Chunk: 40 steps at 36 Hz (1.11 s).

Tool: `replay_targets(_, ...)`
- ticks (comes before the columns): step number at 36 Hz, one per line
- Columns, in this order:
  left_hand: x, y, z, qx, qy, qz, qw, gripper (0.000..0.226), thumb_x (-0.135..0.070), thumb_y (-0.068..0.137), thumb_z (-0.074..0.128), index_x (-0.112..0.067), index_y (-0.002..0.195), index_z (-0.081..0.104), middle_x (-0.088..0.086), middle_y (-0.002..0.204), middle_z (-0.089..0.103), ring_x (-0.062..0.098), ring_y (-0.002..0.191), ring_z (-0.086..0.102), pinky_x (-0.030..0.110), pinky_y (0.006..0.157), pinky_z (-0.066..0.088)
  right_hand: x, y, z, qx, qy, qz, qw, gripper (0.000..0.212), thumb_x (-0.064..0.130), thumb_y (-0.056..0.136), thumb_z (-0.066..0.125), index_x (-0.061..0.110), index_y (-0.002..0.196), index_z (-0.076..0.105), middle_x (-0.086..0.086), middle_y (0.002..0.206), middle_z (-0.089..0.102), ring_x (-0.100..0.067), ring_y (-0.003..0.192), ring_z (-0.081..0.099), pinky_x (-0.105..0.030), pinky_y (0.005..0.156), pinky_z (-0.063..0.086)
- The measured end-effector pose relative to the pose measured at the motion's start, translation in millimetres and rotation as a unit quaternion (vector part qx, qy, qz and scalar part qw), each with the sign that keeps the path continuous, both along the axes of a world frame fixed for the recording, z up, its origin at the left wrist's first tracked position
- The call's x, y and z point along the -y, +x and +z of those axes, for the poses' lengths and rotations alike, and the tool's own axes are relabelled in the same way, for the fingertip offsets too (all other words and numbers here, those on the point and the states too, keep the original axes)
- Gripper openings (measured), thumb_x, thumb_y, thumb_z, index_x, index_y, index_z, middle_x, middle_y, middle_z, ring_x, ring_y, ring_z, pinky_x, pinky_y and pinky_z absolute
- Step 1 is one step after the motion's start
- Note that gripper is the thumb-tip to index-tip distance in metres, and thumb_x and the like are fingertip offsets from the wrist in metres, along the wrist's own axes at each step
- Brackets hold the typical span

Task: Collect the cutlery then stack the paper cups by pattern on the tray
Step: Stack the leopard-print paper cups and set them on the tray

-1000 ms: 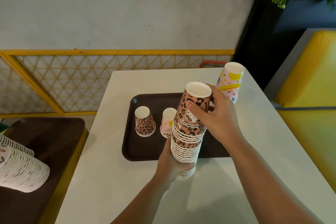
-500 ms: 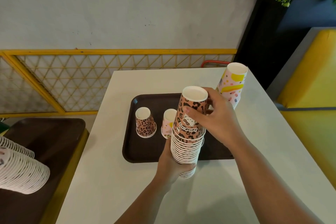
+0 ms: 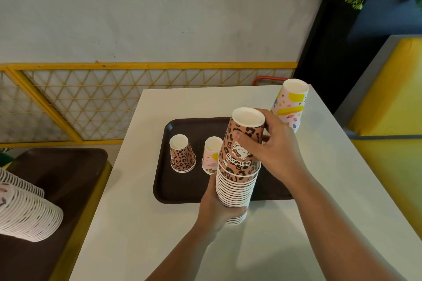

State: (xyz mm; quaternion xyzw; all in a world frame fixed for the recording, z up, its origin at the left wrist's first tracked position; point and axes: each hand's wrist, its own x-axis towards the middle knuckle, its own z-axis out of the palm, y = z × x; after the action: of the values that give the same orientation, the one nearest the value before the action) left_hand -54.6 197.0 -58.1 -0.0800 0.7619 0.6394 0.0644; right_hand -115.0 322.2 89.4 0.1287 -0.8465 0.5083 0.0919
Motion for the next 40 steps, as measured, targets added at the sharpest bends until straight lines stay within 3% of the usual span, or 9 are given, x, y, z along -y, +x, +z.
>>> replay_targets(11,2,3,2,0.018,-0.011,0.004,1.000,0.097,-0.030,0.046,0.087,-0.034,0.131,0.041,-0.012,0.123,0.061,0.012,0.115,0.057,0.041,0.098,0.051,-4,0,15,-0.027,-0.066,-0.020,0.997,0.038,0.032,0.075,0.068,0.030,0.109,0.051,0.018,0.097,0.061,0.006,0.091,0.058,-0.007,0.072,0.049)
replay_targets(13,2,3,2,0.015,-0.012,0.003,1.000,0.093,-0.026,0.048,0.087,-0.038,0.128,0.041,-0.012,0.122,0.061,0.012,0.115,0.057,0.038,0.096,0.052,-8,-4,18,-0.018,-0.111,-0.032,0.993,0.035,0.030,0.077,0.068,0.026,0.109,0.055,0.015,0.099,0.064,0.003,0.092,0.062,-0.012,0.073,0.052)
replay_targets(16,4,4,0,0.015,-0.004,0.015,1.000,0.084,-0.023,0.048,0.086,-0.042,0.118,0.044,-0.014,0.117,0.063,0.009,0.111,0.059,0.030,0.091,0.053,-17,-11,25,-0.003,-0.203,-0.062,0.977,0.048,0.041,0.073,0.070,0.019,0.114,0.059,0.003,0.106,0.069,-0.011,0.097,0.067,-0.033,0.078,0.056)
replay_targets(22,10,7,-2,0.009,0.014,0.041,0.999,0.081,-0.021,0.047,0.087,-0.042,0.113,0.045,-0.012,0.115,0.063,0.010,0.108,0.060,0.030,0.089,0.054,-36,-22,31,-0.041,-0.309,-0.147,0.939,0.048,0.050,0.066,0.063,0.022,0.104,0.058,-0.003,0.104,0.068,-0.017,0.098,0.067,-0.037,0.080,0.056)
replay_targets(28,14,5,1,0.003,0.051,0.060,0.997,0.099,-0.026,0.038,0.088,-0.034,0.127,0.045,-0.008,0.116,0.065,0.012,0.109,0.061,0.037,0.091,0.055,-31,-30,-7,-0.079,-0.205,-0.206,0.954,0.038,0.034,0.079,0.066,0.024,0.114,0.054,0.010,0.102,0.063,-0.001,0.092,0.061,-0.012,0.073,0.050)
replay_targets(33,21,4,-3,0.006,0.057,0.072,0.996,0.099,-0.022,0.040,0.089,-0.030,0.130,0.046,-0.005,0.116,0.066,0.016,0.110,0.062,0.044,0.092,0.054,-12,-32,-63,-0.048,-0.088,-0.186,0.977,0.051,0.029,0.075,0.074,0.013,0.119,0.054,0.006,0.106,0.058,-0.005,0.097,0.054,-0.010,0.077,0.043)
replay_targets(35,22,5,-1,0.006,0.070,0.071,0.995,0.102,-0.023,0.038,0.088,-0.029,0.130,0.045,-0.005,0.116,0.066,0.014,0.109,0.062,0.039,0.091,0.054,-7,-27,-79,-0.037,-0.054,-0.166,0.984,0.053,0.026,0.074,0.075,0.011,0.120,0.053,0.008,0.107,0.054,-0.007,0.101,0.051,-0.013,0.083,0.041)
replay_targets(38,21,5,1,0.006,0.072,0.068,0.995,0.104,-0.023,0.039,0.088,-0.029,0.132,0.043,-0.008,0.117,0.065,0.009,0.109,0.062,0.031,0.089,0.054,-5,-22,-95,-0.010,-0.035,-0.149,0.988,0.054,0.023,0.072,0.077,0.011,0.119,0.053,0.006,0.102,0.056,-0.004,0.097,0.049,-0.001,0.075,0.036)
replay_targets(40,21,5,1,0.003,0.063,0.064,0.996,0.099,-0.016,0.045,0.089,-0.031,0.131,0.043,-0.010,0.118,0.064,0.007,0.109,0.061,0.026,0.087,0.053,-7,-21,-105,0.019,-0.014,-0.135,0.991,0.057,0.022,0.072,0.078,0.011,0.121,0.051,0.000,0.108,0.059,-0.005,0.100,0.048,-0.007,0.079,0.038)
